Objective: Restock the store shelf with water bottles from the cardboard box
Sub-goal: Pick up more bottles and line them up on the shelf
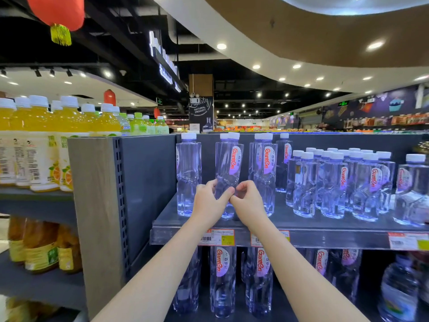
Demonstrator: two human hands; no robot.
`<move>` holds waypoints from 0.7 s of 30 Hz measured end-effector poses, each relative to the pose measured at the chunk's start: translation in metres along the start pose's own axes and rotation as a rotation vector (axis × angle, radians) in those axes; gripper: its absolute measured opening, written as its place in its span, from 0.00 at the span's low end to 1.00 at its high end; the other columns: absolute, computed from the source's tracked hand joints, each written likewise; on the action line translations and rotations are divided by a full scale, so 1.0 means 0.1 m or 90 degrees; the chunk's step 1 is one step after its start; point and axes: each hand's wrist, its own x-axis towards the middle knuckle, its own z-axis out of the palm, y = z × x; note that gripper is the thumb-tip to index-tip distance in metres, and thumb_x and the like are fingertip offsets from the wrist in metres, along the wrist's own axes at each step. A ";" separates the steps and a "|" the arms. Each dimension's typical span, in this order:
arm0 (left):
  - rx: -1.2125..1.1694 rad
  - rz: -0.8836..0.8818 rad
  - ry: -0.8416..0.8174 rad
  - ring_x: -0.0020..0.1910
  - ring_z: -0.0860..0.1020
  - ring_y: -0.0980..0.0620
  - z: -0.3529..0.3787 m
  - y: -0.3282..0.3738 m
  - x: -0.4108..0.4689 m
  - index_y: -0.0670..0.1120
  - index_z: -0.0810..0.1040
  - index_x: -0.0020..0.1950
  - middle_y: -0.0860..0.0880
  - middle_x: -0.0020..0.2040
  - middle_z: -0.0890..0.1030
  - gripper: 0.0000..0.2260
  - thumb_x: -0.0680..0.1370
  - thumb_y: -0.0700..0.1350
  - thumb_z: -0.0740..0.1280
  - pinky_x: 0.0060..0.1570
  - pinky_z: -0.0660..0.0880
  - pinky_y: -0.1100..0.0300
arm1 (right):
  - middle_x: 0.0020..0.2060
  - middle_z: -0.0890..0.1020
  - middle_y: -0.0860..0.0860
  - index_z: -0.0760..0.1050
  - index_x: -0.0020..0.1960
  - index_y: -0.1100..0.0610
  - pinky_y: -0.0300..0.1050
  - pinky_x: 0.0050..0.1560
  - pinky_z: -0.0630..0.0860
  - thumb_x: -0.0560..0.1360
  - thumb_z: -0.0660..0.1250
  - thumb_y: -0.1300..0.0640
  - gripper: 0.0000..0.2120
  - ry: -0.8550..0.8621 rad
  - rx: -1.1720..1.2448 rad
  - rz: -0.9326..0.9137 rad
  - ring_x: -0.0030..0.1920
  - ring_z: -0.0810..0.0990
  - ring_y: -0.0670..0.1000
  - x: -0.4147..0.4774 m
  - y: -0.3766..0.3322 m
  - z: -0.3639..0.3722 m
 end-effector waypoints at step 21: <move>-0.040 -0.036 0.030 0.64 0.79 0.50 0.00 -0.06 0.00 0.52 0.74 0.65 0.51 0.62 0.84 0.12 0.83 0.50 0.70 0.59 0.77 0.52 | 0.60 0.81 0.48 0.71 0.68 0.51 0.31 0.39 0.67 0.78 0.72 0.54 0.21 0.002 -0.071 -0.016 0.49 0.77 0.46 0.03 -0.07 0.08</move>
